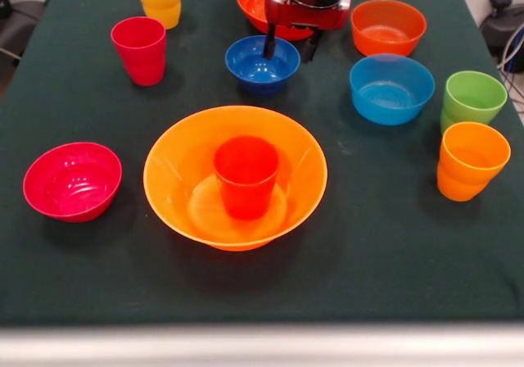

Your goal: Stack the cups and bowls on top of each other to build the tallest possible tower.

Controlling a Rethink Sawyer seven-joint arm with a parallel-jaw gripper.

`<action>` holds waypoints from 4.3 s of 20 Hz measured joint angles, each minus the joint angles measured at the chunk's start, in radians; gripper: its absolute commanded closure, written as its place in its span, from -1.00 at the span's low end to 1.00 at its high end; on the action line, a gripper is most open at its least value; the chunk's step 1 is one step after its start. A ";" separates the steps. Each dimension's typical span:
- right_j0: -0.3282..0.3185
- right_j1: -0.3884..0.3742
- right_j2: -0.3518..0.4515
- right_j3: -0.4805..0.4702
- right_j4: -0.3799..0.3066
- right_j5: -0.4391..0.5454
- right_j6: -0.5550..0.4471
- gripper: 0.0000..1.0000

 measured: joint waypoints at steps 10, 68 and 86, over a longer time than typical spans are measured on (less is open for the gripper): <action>0.014 0.012 -0.024 0.000 0.002 -0.041 0.000 -1.00; 0.042 -0.014 -0.028 0.006 0.149 -0.108 0.000 -1.00; 0.042 -0.014 -0.007 0.006 0.205 -0.105 0.000 -1.00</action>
